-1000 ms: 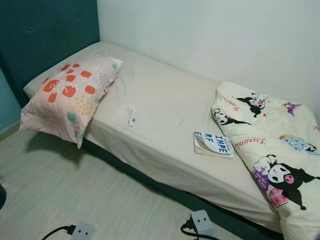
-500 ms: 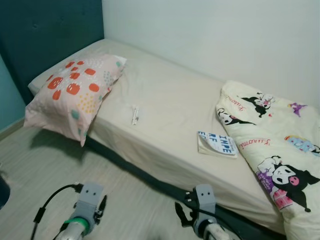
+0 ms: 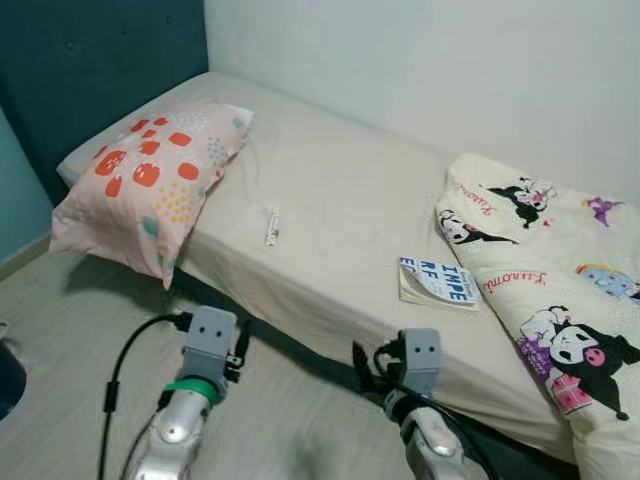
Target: Clean up the room
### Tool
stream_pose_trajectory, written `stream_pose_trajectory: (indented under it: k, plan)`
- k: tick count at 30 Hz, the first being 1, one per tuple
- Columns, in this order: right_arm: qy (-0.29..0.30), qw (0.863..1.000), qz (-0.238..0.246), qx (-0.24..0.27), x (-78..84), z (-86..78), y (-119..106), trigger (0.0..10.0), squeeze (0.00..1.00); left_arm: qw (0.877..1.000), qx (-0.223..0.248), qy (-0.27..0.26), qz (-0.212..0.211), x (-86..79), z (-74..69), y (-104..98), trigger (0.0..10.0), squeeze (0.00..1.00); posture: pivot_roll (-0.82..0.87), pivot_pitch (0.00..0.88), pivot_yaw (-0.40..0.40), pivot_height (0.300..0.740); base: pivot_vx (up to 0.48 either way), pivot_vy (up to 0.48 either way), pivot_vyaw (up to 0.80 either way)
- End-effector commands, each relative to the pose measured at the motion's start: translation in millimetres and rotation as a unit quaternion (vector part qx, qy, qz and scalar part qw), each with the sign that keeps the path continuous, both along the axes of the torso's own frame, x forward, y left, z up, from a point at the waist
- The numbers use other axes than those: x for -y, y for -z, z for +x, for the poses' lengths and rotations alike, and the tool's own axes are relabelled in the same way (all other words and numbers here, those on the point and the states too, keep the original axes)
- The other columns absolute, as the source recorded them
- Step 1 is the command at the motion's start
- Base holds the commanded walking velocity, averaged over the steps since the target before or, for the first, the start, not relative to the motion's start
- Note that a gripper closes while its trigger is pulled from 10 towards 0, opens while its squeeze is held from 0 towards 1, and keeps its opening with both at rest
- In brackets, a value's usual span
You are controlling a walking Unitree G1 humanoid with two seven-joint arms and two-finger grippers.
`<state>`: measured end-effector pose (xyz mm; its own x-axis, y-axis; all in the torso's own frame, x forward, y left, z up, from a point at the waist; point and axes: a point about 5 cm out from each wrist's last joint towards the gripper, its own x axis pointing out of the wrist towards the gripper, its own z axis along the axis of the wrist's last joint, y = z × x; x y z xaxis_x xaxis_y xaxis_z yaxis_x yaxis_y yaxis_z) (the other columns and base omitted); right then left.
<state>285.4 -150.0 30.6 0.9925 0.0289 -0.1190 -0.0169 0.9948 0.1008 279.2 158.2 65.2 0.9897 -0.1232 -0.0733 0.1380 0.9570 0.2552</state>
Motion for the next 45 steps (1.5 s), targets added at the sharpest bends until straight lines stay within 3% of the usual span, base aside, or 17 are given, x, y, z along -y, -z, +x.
stream_pose_trajectory:
  k: [1,4,9,14,18,28,45]
  plan:
    - [0.04,0.999,-0.018,0.025,13.3,-2.7,-10,10.0,0.0,0.999,0.0,0.04,0.002,4.0,-9.8,-4,10.0,0.0,0.05,0.06,-0.028,0.74,0.0,0.0,0.0]
    - [0.064,0.997,-0.025,0.048,24.2,-13.6,-20,10.0,0.0,0.998,-0.01,0.057,-0.006,-4.1,-25.8,-13,10.0,0.0,0.04,0.061,-0.025,0.74,0.0,0.0,0.0]
    - [0.08,0.995,-0.021,0.056,34.9,-22.6,-28,10.0,0.0,0.999,-0.016,0.029,-0.031,-21.5,-34.9,-22,10.0,0.0,0.03,0.066,-0.02,0.74,0.0,0.0,0.0]
    - [0.081,0.995,0.001,0.054,24.6,-12.6,-33,10.0,0.0,0.999,0.001,-0.02,-0.049,-16.4,-10.7,-28,10.0,0.0,0.02,0.069,-0.027,0.74,0.0,0.0,0.0]
    - [0.067,0.997,0.0,0.042,17.5,-9.6,-33,10.0,0.0,0.998,-0.001,-0.017,-0.055,-7.2,-4.0,-31,10.0,0.0,0.02,0.067,-0.03,0.74,0.0,0.0,0.0]
    - [0.047,0.998,-0.002,0.044,12.8,-1.8,-41,10.0,0.0,0.998,-0.002,-0.031,-0.057,-8.8,0.2,-36,10.0,0.0,0.03,0.058,-0.036,0.74,0.0,0.0,0.0]
    - [-0.015,0.999,0.013,0.05,-12.3,3.1,-44,10.0,0.0,0.996,0.017,-0.053,-0.063,-2.4,-1.6,-38,10.0,0.0,0.05,0.03,-0.03,0.74,0.048,0.0,0.0]
